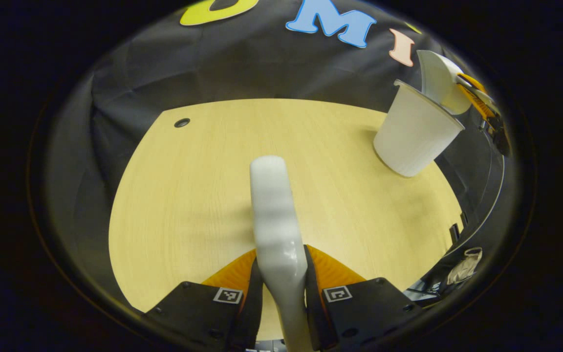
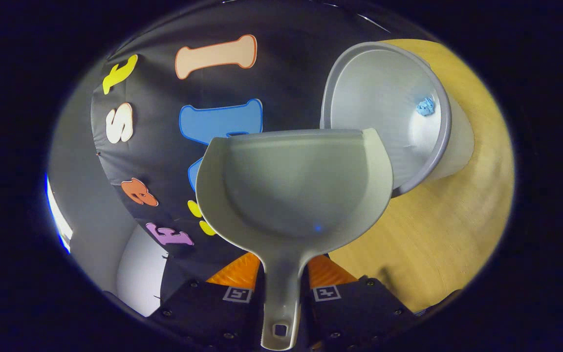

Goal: Pick up the small broom and dustpan from the desktop, sweep the trash into the dustpan with the broom, and then empty the trash into the garbage bin.

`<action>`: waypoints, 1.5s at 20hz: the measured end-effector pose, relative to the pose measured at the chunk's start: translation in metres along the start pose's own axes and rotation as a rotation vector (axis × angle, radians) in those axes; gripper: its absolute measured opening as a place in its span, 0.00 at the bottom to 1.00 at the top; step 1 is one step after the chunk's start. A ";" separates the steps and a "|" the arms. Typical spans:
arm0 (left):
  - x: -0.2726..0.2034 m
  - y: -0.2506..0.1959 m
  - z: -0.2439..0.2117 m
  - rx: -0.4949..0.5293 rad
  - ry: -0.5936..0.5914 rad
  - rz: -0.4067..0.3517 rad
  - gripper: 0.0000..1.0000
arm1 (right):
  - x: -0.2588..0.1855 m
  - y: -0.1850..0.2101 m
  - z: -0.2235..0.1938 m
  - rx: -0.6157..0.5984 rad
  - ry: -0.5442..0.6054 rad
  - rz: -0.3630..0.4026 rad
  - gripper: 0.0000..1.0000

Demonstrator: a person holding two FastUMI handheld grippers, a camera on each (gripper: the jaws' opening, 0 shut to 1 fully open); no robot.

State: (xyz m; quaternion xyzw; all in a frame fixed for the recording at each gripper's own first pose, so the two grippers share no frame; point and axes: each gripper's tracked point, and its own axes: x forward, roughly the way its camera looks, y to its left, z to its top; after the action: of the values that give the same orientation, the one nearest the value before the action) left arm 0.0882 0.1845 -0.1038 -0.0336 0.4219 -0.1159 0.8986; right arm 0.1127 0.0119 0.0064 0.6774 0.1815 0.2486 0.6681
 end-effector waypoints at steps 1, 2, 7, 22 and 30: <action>0.000 0.002 -0.002 -0.005 0.003 0.004 0.48 | -0.001 0.002 -0.008 -0.028 0.011 -0.004 0.31; 0.000 0.003 -0.003 -0.010 0.004 0.005 0.48 | -0.004 0.002 -0.018 -0.060 0.021 -0.010 0.31; -0.004 0.013 -0.015 -0.034 0.018 0.021 0.48 | 0.000 -0.009 -0.057 -0.264 0.052 -0.086 0.29; 0.011 0.035 -0.036 -0.062 0.087 0.010 0.45 | 0.003 -0.144 -0.150 -0.930 0.165 -0.563 0.31; 0.012 0.041 -0.026 -0.034 0.108 -0.007 0.44 | -0.009 -0.231 -0.149 -1.077 0.169 -0.812 0.31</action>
State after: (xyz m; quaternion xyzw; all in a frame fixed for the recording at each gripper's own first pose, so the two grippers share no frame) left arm 0.0831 0.2225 -0.1366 -0.0439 0.4717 -0.1138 0.8733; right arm 0.0387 0.1373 -0.2271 0.1065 0.3239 0.0857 0.9362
